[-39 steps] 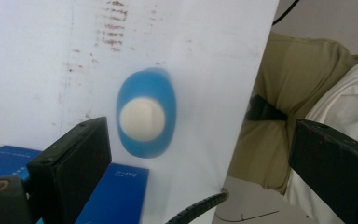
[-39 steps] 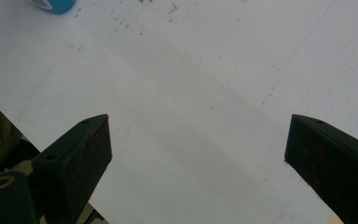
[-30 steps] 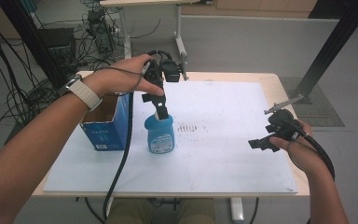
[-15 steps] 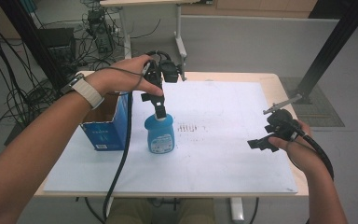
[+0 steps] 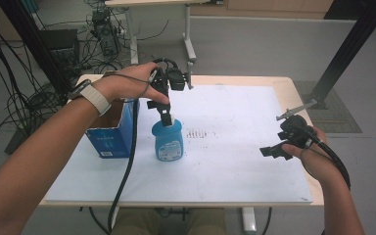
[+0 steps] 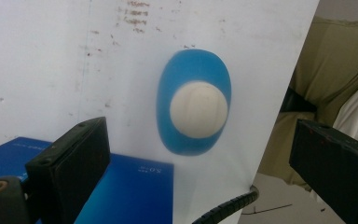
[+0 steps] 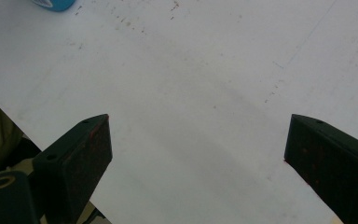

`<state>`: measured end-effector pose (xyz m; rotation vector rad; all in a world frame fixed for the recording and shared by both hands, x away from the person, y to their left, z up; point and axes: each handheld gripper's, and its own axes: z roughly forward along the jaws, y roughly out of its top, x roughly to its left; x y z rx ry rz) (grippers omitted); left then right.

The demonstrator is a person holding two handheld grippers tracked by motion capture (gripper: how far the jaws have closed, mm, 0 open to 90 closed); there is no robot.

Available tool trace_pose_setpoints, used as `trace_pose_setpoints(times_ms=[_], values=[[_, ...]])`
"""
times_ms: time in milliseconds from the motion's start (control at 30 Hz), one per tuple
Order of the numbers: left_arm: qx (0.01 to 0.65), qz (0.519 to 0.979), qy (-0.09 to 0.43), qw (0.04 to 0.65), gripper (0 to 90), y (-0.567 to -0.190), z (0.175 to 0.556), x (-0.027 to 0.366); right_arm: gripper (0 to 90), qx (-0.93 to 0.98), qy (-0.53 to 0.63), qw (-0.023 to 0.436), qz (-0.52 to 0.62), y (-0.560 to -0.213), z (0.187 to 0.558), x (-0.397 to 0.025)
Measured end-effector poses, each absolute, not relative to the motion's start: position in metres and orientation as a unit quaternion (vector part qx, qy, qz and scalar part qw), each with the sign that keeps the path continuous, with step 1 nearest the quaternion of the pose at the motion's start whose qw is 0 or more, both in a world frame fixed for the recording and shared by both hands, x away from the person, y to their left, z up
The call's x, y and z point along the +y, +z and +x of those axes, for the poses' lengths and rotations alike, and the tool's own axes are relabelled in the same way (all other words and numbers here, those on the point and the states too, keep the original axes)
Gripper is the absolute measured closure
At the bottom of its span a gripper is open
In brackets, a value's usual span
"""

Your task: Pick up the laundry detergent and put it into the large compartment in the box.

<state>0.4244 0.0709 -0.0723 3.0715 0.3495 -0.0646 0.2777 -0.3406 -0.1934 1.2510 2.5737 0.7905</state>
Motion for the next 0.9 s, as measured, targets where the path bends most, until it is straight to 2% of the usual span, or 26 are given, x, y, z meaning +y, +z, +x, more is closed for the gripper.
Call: trace_pose_setpoints(times_ms=[900], values=[[0.123, 0.992, -0.032, 0.028, 5.7, -0.0772, 0.4263, 0.0726, 7.2, 0.865, 0.264, 0.086, 0.419, -0.1934, 0.2781, -0.3404]])
